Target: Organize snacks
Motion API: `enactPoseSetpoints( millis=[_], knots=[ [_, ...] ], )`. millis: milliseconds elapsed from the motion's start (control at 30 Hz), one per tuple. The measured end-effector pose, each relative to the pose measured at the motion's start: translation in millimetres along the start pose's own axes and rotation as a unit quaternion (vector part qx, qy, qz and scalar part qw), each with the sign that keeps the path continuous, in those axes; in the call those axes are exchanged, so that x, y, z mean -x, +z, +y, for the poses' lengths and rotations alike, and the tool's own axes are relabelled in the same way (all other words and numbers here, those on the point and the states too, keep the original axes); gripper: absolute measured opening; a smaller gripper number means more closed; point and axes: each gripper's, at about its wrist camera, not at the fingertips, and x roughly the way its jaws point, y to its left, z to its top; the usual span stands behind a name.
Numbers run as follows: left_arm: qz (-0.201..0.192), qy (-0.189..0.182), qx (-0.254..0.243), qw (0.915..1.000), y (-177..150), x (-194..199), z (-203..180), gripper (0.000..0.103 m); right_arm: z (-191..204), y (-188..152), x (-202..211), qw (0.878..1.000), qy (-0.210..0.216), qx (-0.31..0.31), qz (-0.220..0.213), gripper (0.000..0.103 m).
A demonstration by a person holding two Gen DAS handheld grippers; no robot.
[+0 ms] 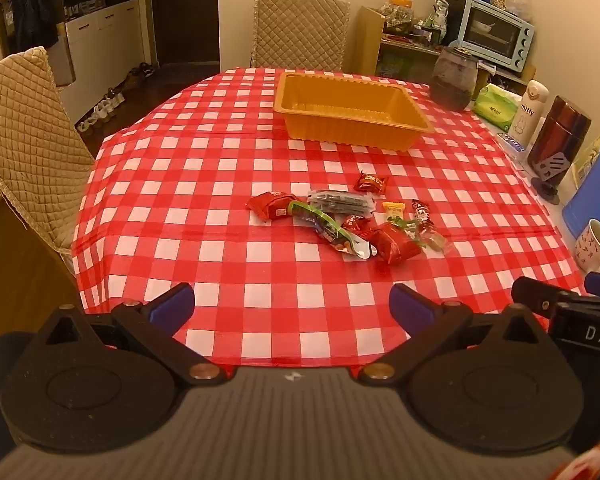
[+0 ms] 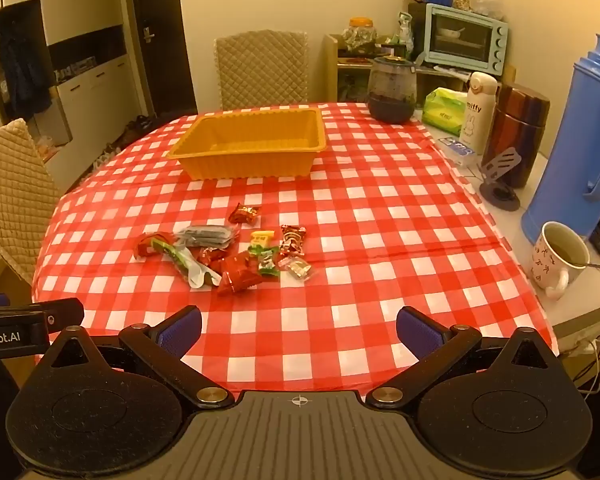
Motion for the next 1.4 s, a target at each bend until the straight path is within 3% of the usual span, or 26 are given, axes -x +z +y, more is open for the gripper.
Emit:
enactPoseSetpoints(
  millis=[1400],
  knots=[
    [-0.004,-0.020,0.005,0.9998,-0.3,0.6,-0.7,0.103,-3.0,0.4,0.0,1.000,-0.005,-0.002,-0.003,0.103]
  ],
)
